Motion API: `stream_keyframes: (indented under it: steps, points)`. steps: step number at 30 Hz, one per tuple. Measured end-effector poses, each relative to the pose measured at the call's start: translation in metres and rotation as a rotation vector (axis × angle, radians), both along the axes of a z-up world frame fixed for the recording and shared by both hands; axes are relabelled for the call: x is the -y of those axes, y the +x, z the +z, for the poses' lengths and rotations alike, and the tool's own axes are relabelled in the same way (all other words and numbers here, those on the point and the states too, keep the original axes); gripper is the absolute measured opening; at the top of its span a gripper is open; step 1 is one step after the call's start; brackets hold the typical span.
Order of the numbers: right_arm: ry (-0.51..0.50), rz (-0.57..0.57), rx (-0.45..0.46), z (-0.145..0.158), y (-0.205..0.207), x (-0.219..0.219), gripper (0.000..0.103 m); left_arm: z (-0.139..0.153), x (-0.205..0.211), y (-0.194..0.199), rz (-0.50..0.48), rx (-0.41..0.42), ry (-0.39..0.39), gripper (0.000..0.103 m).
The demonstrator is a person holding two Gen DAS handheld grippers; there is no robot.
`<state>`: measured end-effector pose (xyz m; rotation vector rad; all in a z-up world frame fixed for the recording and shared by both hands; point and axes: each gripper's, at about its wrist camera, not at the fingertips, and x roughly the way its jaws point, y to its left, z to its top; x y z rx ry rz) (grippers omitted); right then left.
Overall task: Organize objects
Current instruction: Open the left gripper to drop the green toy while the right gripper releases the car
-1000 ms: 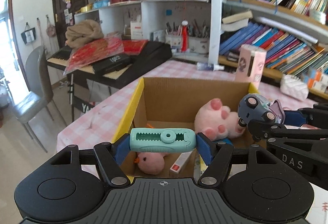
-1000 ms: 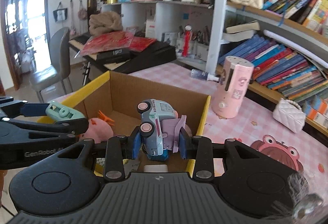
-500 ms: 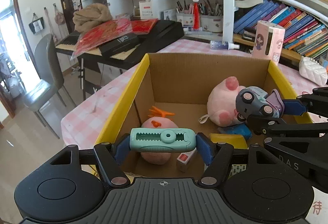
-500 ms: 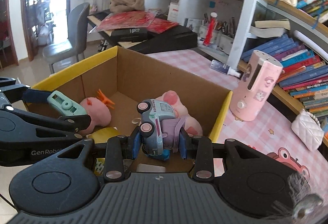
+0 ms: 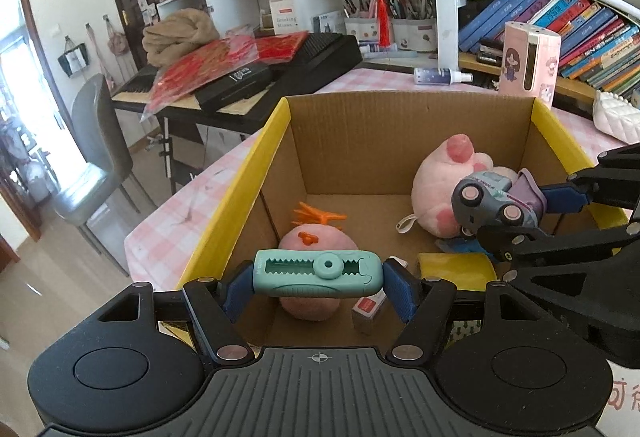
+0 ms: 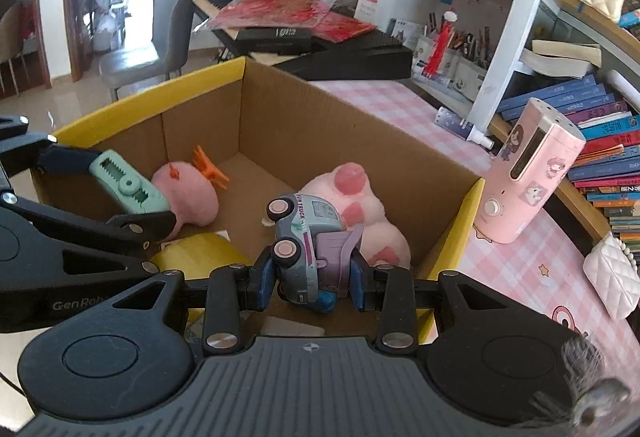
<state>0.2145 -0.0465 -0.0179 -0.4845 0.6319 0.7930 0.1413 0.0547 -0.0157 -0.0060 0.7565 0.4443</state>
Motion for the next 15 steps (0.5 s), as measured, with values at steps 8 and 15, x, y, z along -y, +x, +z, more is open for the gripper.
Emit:
stream_keyframes:
  steps: [8, 15]
  points:
    - [-0.061, 0.014, 0.019, -0.003, -0.003, -0.006, 0.034, 0.005, -0.001, -0.004, 0.006, 0.02, -0.023, 0.074]
    - [-0.118, 0.035, 0.026, -0.005, -0.004, -0.011, 0.034, 0.017, -0.001, -0.018, -0.009, 0.07, -0.033, 0.077]
